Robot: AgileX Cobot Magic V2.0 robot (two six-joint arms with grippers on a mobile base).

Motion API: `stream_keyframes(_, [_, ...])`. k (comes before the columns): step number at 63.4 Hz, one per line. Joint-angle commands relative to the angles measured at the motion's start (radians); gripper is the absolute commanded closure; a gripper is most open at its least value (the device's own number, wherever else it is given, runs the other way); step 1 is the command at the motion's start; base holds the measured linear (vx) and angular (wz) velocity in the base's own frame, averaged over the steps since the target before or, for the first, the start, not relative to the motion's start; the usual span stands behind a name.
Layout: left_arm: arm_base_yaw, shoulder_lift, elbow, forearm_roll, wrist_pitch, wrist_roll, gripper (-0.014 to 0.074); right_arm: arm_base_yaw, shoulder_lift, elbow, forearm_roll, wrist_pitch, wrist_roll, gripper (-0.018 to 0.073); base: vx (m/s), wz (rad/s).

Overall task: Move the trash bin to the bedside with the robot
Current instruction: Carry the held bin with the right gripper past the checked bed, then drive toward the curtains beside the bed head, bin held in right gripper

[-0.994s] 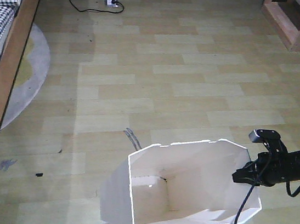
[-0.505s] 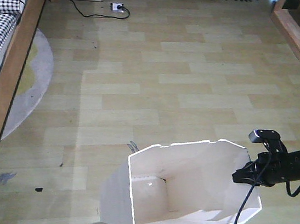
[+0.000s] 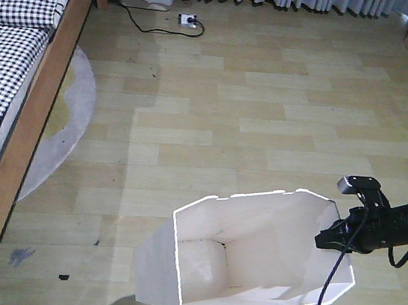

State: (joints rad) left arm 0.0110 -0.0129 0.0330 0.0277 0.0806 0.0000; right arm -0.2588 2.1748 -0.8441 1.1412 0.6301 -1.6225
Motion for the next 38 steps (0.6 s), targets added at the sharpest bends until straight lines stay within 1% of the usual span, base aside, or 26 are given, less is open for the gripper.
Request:
stream_keyframes(1, [-0.006,-0.014,0.012,-0.009,-0.075,-0.014,0.0603,-0.001,-0.067,-0.010,0.079,0.227,0.014,0.0564,0.14,0.11])
stream_keyframes(25, [-0.006,-0.014,0.012,-0.009,-0.075,-0.014,0.0603,-0.001,-0.067,-0.010,0.079,0.227,0.014,0.0564,0.13,0.07])
stream_keyframes(38, [-0.006,-0.014,0.012,-0.009,-0.075,-0.014,0.0603,-0.001,-0.067,-0.010,0.079,0.227,0.014,0.0564,0.12,-0.01])
